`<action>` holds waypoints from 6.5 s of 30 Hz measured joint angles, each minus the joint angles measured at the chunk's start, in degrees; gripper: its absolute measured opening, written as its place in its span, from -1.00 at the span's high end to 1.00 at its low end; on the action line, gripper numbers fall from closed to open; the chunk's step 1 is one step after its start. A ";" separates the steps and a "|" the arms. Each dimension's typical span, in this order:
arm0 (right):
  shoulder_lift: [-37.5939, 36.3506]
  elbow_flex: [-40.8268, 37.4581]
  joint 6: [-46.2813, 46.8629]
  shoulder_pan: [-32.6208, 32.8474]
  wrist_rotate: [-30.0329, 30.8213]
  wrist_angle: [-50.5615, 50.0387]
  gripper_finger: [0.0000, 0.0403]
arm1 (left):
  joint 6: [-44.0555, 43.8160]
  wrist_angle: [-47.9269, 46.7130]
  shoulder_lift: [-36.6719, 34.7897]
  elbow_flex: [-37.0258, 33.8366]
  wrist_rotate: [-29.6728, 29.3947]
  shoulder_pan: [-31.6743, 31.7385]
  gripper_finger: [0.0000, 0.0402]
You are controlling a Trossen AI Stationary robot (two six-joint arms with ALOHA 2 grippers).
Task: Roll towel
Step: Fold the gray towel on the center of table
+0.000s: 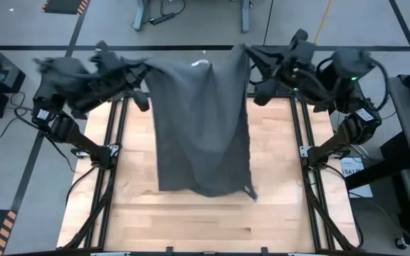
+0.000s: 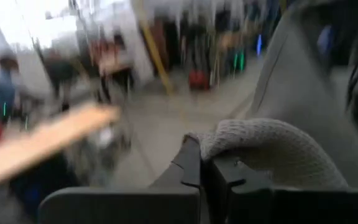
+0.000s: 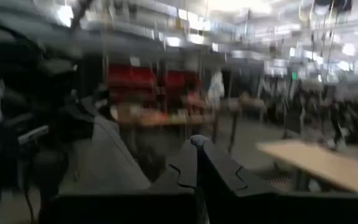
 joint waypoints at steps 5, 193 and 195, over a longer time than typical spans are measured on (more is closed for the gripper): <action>0.04 0.00 4.54 -1.30 1.40 -8.44 1.00 | -10.73 -14.20 0.66 -0.04 7.21 4.19 0.99; -6.99 -73.79 25.11 -25.10 -55.60 -32.31 0.98 | -1.44 -0.83 2.21 -75.86 71.33 23.07 0.29; -6.99 -73.79 25.20 -25.10 -55.60 -31.98 0.98 | -4.86 1.81 -0.12 -79.94 70.55 20.08 0.23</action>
